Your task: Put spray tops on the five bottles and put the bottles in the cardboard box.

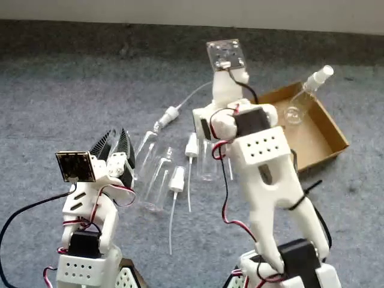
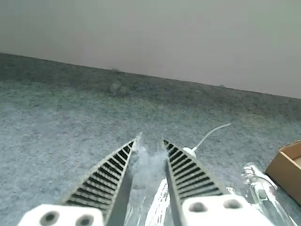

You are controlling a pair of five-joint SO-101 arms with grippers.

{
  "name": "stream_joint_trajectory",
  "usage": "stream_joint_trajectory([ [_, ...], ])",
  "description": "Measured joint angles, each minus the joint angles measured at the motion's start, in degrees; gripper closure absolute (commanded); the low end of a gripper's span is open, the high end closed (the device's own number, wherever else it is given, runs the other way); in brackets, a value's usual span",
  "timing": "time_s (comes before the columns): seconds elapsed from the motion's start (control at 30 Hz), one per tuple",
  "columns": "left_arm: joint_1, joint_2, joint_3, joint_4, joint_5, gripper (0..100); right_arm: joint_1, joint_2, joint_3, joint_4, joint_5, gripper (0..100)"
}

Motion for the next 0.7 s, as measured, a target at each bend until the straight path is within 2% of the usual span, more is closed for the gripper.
stream_joint_trajectory([
  [0.2, 0.0, 0.0, 0.0, 0.0, 0.0, 95, -0.3, 14.1, 0.0, 0.0, 0.0, 71.7],
  [0.47, 0.0, 0.0, 0.1, 0.0, 0.0, 95, -0.4, 22.9, -0.1, -6.7, 0.0, 71.6],
  [0.7, 0.0, 0.0, 0.1, 0.0, 0.0, 95, -0.5, 28.3, -0.1, -8.1, 0.0, 73.8],
])
